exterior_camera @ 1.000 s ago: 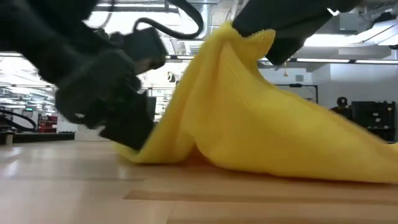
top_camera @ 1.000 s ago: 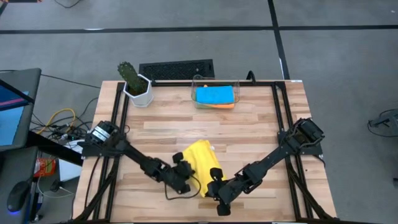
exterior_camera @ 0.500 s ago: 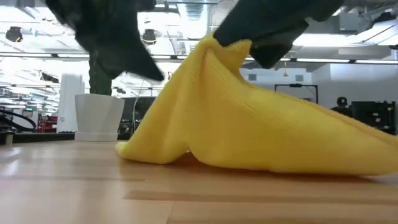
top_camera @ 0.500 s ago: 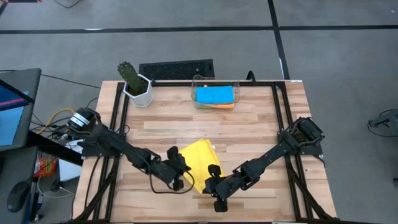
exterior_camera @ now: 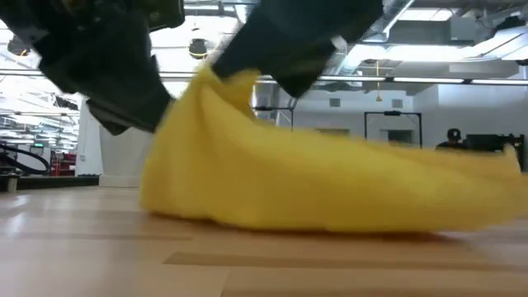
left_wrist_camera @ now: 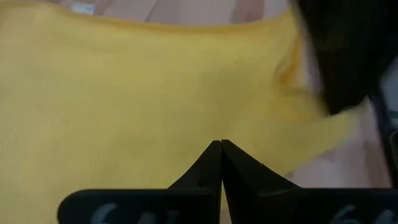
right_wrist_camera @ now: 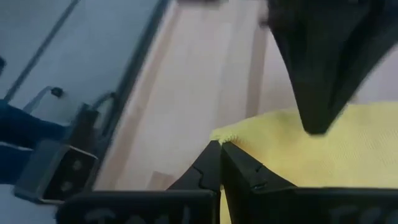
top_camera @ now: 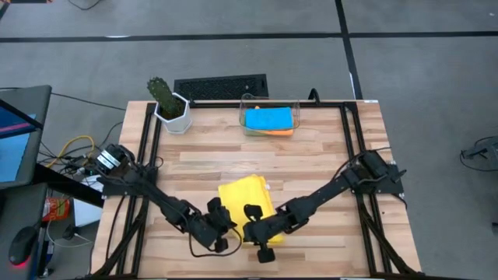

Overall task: Fold microfiber towels
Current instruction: Fold the yellow towel

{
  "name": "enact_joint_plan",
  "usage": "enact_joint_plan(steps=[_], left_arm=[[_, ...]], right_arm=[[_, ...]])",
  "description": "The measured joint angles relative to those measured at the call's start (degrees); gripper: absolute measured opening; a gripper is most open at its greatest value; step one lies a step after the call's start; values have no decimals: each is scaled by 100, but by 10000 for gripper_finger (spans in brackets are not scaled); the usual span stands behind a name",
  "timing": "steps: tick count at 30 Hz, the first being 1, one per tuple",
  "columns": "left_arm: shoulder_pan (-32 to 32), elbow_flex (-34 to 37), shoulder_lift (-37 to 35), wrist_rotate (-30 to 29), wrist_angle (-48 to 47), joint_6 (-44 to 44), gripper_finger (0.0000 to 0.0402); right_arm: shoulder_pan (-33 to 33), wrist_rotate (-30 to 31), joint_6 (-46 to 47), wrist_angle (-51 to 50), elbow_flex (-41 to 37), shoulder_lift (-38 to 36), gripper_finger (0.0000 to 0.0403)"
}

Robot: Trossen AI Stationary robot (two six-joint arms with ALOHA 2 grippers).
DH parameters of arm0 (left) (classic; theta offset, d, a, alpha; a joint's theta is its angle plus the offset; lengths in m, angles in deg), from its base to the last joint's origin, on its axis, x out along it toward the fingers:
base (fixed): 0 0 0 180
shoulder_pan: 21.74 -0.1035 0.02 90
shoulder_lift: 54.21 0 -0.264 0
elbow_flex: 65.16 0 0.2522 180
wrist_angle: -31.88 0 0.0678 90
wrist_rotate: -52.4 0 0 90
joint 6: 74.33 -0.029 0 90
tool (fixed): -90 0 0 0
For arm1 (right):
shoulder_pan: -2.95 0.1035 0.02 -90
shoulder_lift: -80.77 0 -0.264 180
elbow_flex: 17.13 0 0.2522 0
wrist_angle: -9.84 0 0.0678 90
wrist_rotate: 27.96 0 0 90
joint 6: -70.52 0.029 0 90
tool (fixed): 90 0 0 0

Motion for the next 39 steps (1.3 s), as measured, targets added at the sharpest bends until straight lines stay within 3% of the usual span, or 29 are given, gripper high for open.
enact_joint_plan(steps=[19, 26, 39], left_arm=[[193, 4, 13, -4, -131, -11, 0], [271, 4, -65, 356, -219, 79, 0], [392, -2, -474, 453, -1975, 702, 0]], right_arm=[[-554, -100, -499, 138, 166, 7, 31], [-681, -111, -783, 147, 166, 7, 31], [-824, -324, -935, 475, 164, 7, 31]])
